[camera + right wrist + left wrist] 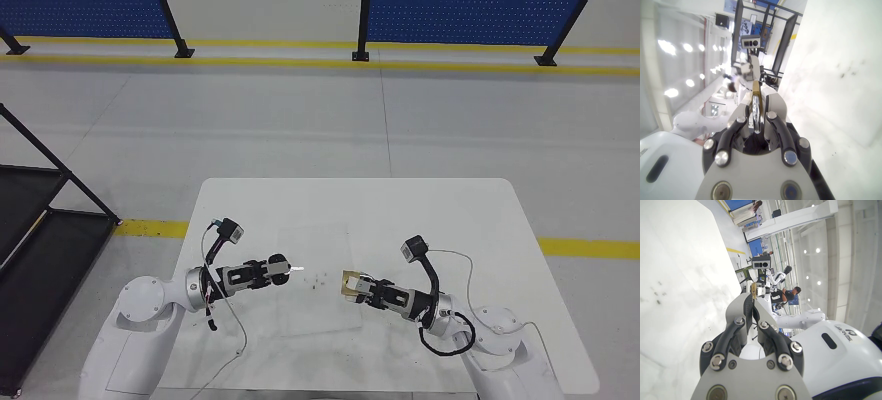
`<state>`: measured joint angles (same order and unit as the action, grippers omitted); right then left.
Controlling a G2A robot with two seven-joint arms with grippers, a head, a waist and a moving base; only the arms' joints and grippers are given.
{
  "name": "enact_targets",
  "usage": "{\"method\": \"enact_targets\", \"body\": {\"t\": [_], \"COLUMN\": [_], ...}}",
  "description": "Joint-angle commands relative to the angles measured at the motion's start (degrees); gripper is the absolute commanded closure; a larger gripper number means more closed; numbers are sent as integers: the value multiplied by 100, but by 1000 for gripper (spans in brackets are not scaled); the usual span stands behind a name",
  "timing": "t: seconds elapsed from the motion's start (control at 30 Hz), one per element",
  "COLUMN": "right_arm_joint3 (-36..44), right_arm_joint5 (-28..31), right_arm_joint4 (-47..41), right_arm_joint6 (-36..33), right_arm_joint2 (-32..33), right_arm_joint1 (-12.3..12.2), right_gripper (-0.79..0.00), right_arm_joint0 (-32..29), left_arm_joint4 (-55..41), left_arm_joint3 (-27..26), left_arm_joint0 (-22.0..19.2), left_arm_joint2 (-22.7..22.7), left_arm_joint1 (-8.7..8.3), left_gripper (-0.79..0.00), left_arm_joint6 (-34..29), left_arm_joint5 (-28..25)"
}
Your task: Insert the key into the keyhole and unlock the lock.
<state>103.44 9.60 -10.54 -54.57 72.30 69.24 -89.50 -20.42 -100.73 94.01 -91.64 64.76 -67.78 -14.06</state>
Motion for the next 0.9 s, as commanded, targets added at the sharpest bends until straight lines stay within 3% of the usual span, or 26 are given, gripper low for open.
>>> {"method": "enact_targets", "body": {"t": [0.0,0.4,0.87], "right_arm_joint3": [0,0,0], "right_arm_joint5": [0,0,0], "right_arm_joint4": [0,0,0], "right_arm_joint6": [0,0,0], "right_arm_joint2": [0,0,0], "right_arm_joint1": [0,0,0], "right_gripper": [0,0,0], "right_arm_joint0": [0,0,0], "left_arm_joint4": [21,220,136], "left_arm_joint3": [-11,5,131], "left_arm_joint0": [-51,-313,-490], "left_arm_joint2": [128,719,1028], "left_arm_joint1": [0,-18,-60], "left_gripper": [0,0,0], "left_arm_joint6": [13,29,80], "left_arm_joint5": [12,-64,-77]}}
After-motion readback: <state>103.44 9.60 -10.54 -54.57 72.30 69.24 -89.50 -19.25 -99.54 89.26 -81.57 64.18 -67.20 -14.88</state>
